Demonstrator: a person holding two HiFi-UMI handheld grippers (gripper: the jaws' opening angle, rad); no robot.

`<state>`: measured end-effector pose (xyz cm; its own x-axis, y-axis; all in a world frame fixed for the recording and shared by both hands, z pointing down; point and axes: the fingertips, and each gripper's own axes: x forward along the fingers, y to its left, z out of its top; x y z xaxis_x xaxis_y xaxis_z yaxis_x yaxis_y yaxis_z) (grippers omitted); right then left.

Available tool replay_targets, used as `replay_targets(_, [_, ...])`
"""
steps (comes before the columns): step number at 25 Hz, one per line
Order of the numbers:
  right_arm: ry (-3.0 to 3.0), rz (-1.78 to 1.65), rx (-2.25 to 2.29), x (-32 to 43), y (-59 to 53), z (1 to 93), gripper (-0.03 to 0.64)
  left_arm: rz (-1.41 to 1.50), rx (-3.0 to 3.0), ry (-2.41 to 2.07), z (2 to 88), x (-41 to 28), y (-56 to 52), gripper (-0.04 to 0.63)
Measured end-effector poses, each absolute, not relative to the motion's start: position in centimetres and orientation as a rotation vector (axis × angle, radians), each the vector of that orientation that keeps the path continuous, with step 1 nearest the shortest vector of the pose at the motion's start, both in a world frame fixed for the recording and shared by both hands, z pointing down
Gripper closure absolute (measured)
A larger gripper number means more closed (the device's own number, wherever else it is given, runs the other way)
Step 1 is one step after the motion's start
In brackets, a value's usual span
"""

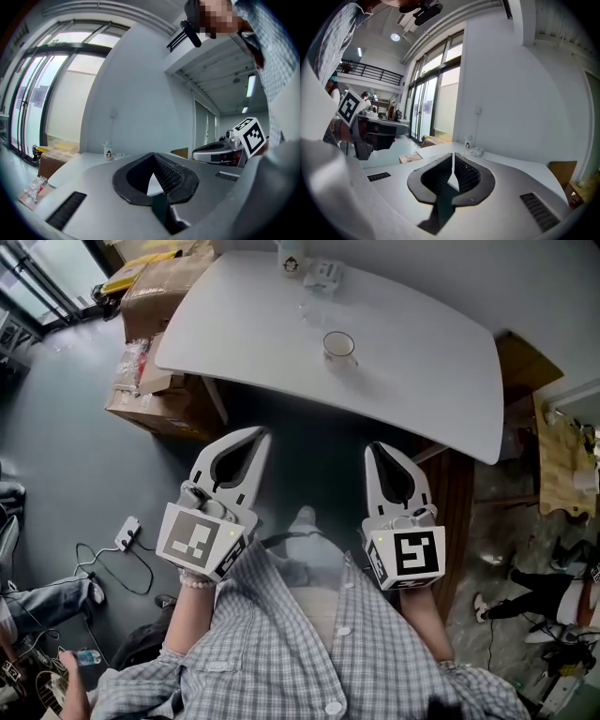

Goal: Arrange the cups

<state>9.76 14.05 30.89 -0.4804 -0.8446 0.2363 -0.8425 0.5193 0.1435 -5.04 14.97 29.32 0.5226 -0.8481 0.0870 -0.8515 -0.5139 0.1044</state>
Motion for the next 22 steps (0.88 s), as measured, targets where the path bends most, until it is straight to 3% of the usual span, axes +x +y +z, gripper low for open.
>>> replay_targets(22, [-2.431,0.094,1.464,15.1,5.2,33.4,0.588,0.083,2.663,-1.393,29.8,0.6,5.0,0.586])
